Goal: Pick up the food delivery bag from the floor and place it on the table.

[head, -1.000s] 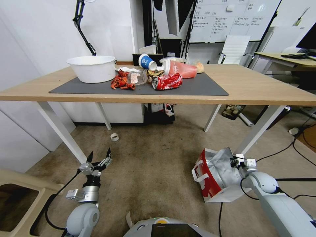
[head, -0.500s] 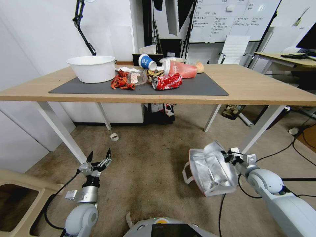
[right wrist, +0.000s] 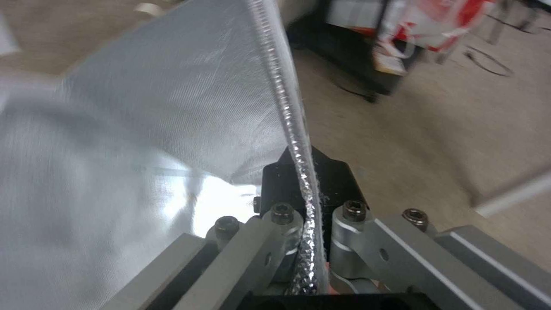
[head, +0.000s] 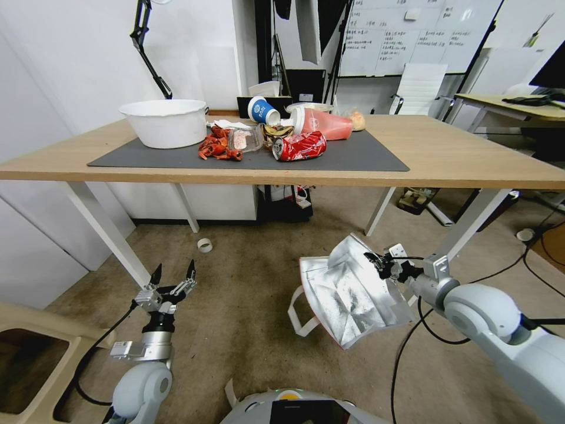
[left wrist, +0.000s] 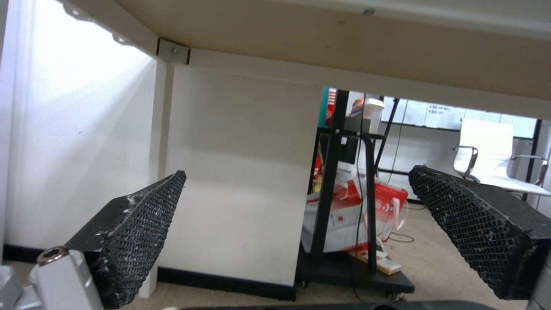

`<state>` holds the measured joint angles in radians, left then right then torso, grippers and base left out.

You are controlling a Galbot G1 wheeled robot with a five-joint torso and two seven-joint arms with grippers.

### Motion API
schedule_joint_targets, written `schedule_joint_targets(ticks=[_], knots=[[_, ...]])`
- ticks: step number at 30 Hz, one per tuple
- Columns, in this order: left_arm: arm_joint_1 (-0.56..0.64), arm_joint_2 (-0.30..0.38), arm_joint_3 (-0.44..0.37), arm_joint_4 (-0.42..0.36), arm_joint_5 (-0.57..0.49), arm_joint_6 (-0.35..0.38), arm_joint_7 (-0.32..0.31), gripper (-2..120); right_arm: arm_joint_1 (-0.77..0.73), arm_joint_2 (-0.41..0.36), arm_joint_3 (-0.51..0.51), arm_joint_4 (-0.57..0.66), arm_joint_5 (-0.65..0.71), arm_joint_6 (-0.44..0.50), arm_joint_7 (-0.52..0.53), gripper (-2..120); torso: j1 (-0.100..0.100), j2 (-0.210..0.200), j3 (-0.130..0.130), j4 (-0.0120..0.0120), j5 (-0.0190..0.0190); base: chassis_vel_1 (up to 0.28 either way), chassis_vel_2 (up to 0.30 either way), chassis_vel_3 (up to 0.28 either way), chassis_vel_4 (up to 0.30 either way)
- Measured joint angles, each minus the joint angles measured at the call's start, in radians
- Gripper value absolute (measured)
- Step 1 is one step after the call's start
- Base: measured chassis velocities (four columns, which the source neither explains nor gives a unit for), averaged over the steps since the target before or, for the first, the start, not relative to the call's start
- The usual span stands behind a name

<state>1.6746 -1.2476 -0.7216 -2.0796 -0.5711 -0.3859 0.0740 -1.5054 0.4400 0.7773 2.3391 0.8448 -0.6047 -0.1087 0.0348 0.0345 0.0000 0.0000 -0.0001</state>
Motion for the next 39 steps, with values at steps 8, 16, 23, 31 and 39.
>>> schedule_joint_targets(ticks=[8,16,23,31,39], knots=[[0.006,0.009,-0.009,-0.009,-0.016,0.000,-0.001,100,-0.024,-0.081,0.111,0.094,0.159,-0.060,0.021,0,0.000,0.000,0.000,0.0000,0.0000,0.000,0.000,0.000,0.000],[0.010,0.007,-0.007,-0.039,-0.035,0.023,0.001,100,-0.033,-0.131,0.209,0.165,0.226,-0.078,0.024,0,0.000,0.000,0.000,0.0000,0.0000,0.000,0.000,0.000,0.000],[0.025,0.006,-0.009,-0.060,-0.055,0.038,0.035,100,-0.039,-0.143,0.252,0.167,0.246,-0.085,0.039,0,0.000,0.000,0.000,0.0000,0.0001,0.000,0.000,0.000,0.000],[0.051,0.010,-0.023,-0.077,-0.089,0.047,0.056,100,-0.041,-0.139,0.260,0.164,0.241,-0.086,0.041,0,0.000,0.011,0.011,0.0000,0.0002,0.000,0.000,0.000,0.000],[0.073,0.017,-0.028,-0.092,-0.081,0.082,0.069,100,-0.052,-0.150,0.278,0.163,0.243,-0.085,0.031,0,0.002,0.044,0.042,0.0000,0.0001,0.000,0.000,0.000,0.000]])
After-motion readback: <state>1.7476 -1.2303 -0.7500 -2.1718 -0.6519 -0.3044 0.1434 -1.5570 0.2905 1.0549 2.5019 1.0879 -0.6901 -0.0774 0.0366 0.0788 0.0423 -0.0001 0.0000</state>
